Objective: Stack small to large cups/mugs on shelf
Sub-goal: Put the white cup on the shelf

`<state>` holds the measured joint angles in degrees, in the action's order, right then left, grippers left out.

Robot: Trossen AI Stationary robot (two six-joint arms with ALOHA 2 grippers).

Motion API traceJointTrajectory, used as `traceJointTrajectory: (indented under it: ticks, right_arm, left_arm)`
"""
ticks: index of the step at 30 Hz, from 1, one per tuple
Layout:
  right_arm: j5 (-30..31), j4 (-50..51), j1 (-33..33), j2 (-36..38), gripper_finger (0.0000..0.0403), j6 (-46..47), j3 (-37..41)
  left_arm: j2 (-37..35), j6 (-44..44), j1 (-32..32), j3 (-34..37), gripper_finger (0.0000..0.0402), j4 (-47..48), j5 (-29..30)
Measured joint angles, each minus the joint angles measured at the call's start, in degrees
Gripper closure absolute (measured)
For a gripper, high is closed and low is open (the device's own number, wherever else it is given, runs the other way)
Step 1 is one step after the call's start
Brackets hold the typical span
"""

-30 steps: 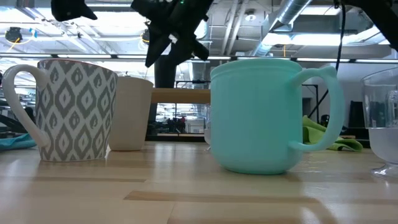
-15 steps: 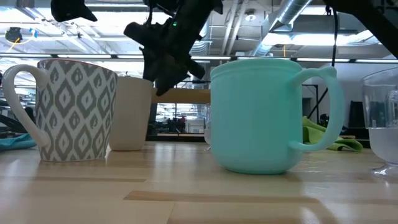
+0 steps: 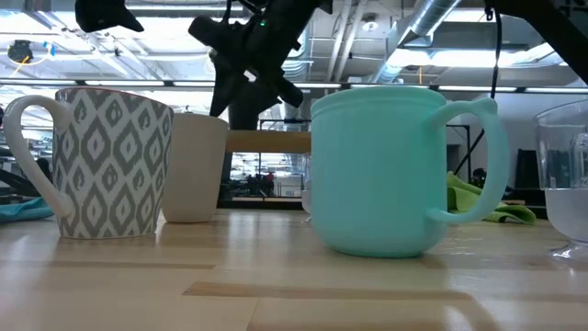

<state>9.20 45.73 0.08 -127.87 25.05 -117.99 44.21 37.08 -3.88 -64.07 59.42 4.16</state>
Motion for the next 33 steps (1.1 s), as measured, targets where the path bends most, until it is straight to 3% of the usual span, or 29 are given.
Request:
traceJointTrajectory:
  ticks: [13,18,24,28,33]
  right_arm:
    - [0.1,-1.9,0.5,-2.2,0.0196,-0.1,1.6]
    - [-0.5,-2.1,0.4,-2.5,0.0262,-1.0,1.5]
    - [-0.5,-1.1,0.7,-2.2,0.0382,-2.7,1.6]
    - [-1.4,2.0,0.0,-2.0,0.0383,-3.1,-1.5]
    - [-1.8,9.7,-1.6,-1.9,0.0393,-5.2,-10.8]
  left_arm:
    - [0.0,0.1,0.0,0.0,0.0141,-0.1,1.1]
    - [0.0,0.5,0.0,0.0,0.0141,-0.2,1.5]
    - [0.0,0.7,0.0,0.0,0.0141,-0.2,1.7]
    - [0.0,0.7,0.0,0.0,0.0141,-0.2,2.4]
    - [0.0,0.7,0.0,0.0,0.0141,-0.2,2.6]
